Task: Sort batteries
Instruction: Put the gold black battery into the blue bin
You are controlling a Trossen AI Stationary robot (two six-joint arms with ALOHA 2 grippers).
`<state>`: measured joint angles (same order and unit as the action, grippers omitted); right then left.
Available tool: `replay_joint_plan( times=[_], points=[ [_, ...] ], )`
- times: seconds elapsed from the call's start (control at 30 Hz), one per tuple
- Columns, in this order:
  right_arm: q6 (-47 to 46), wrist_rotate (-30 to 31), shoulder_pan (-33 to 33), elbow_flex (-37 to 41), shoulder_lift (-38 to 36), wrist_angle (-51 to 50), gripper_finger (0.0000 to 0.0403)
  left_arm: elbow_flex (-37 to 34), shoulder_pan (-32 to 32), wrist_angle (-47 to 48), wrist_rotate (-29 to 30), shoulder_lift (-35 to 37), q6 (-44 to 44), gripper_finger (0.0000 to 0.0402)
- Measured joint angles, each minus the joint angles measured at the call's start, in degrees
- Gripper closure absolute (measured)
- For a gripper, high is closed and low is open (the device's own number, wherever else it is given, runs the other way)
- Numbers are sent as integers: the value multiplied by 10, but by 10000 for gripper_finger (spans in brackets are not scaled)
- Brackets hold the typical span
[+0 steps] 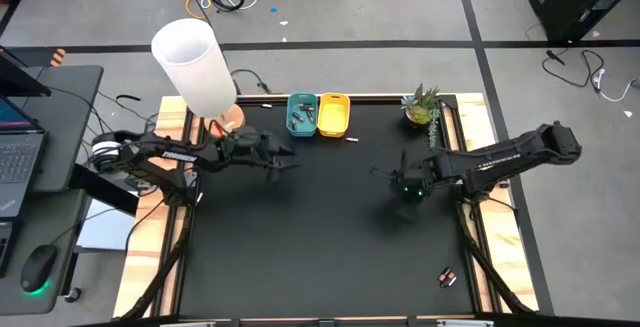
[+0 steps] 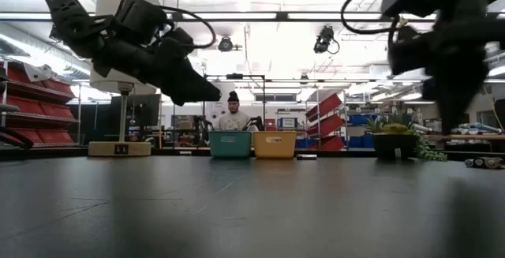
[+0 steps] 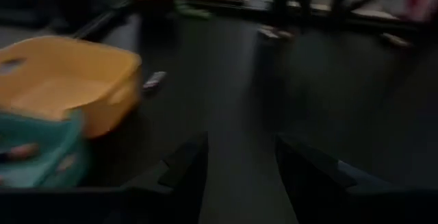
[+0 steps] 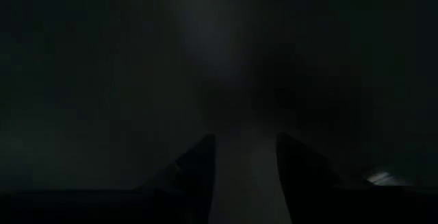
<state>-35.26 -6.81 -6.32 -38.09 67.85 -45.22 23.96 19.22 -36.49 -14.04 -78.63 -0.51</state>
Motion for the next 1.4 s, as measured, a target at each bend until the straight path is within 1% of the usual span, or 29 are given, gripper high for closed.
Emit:
replay_joint_plan(
  times=[0.07, 0.17, 0.3, 0.33, 0.37, 0.47, 0.53, 0.63, 0.7, 0.8, 0.9, 1.03, 1.13, 1.23, 1.33, 1.4],
  points=[
    [-29, -36, -27, 0, 0, 3, 265, 0, -13, -2, -9, 0, -32, 216],
    [-62, -40, -70, 0, 0, 1, 267, 0, -34, -2, -6, -10, -50, 216],
    [-124, -37, -112, 0, 0, -8, 267, 0, -58, -17, 0, -32, -49, 216],
    [-147, -24, -121, 0, 0, -12, 267, 0, -64, -19, 8, -39, -47, 216],
    [-175, 1, -128, 0, 0, -19, 267, 0, -69, -27, 12, -48, -43, 216],
    [-250, 56, -130, 0, 0, -52, 267, 0, -81, -71, 31, -78, -38, 216],
    [-275, 73, -124, 0, 0, -99, 267, 0, -84, -108, 40, -101, -38, 216],
    [-335, 95, -113, 0, 0, -200, 263, 0, -85, -160, 42, -130, -38, 216],
    [-337, 102, -105, 1, -2, -186, 255, 2, -85, -176, 43, -143, -38, 216],
    [-323, 103, -87, 1, -4, -185, 230, 7, -85, -180, 44, -153, -35, 216],
    [-322, 120, -68, 1, -4, -191, 193, 7, -85, -183, 44, -155, -24, 216],
    [-318, 128, -26, 1, -4, -191, 133, 7, -85, -182, 45, -159, -4, 216],
    [-287, 128, 6, 6, -4, -185, 89, 7, -85, -177, 45, -159, 10, 216],
    [-225, 128, 37, 24, -4, -151, 55, 7, -85, -177, 46, -159, 12, 216],
    [-177, 108, 67, 49, -4, -122, 33, 7, -85, -177, 45, -159, 12, 216],
    [-168, 93, 84, 60, -4, -113, 26, 7, -85, -177, 46, -159, 12, 216]
  ],
)
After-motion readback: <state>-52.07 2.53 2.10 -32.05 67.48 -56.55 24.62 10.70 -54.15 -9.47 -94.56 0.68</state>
